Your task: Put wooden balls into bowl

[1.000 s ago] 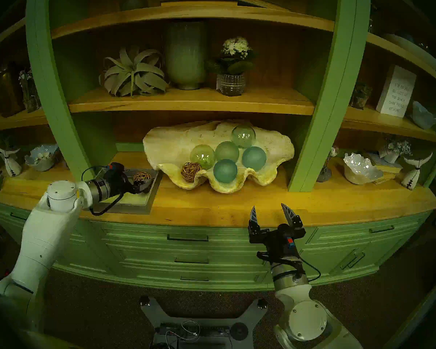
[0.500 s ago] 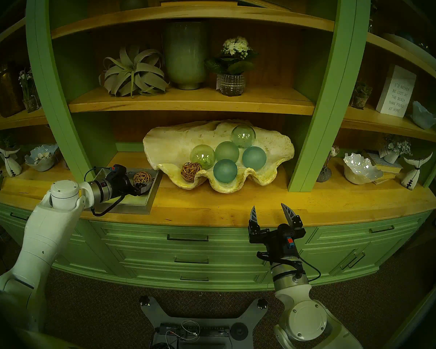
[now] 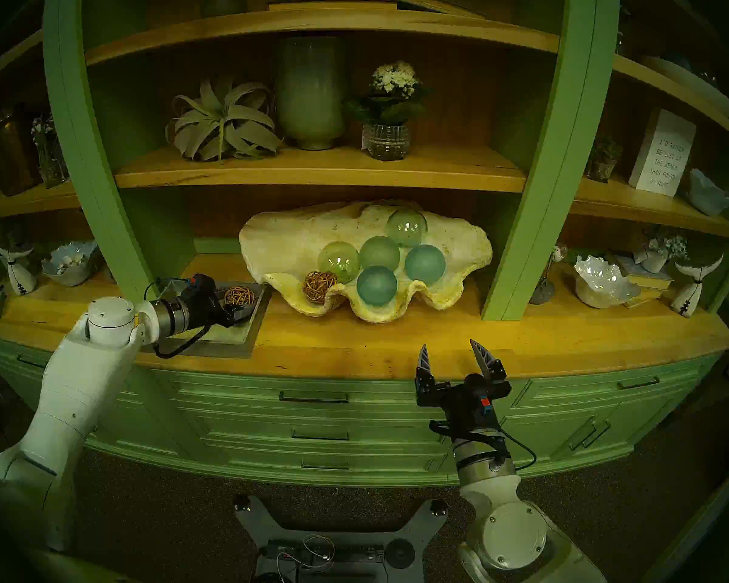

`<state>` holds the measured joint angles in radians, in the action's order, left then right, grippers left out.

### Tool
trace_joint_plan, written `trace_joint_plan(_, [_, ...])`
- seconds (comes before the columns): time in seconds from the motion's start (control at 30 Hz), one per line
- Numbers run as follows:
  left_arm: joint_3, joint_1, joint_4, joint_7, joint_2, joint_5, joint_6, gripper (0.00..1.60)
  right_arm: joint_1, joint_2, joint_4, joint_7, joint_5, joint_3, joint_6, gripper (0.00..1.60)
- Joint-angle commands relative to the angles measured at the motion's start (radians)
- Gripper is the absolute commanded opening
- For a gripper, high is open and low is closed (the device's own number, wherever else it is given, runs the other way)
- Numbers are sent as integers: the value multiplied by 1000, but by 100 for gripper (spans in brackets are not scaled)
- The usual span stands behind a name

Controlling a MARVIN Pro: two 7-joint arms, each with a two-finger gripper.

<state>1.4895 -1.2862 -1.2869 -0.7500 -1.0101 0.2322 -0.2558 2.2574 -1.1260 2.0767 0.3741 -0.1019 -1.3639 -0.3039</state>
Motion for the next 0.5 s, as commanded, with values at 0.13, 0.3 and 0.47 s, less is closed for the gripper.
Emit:
trace_joint_plan(0.13, [5,6,-36,-16,11,4,13,0,-8,-1,36,-1,-1,0,-6,160])
trace_joint_plan(0.3, [46,-49,-124,-16,31,27,17,0,-9,-1,35,-1,0,0,-7,160])
trace_joint_plan(0.47, [86,-65,-172,-48,56,45,64,0,-11,-1,31,-1,0,1,-8,160])
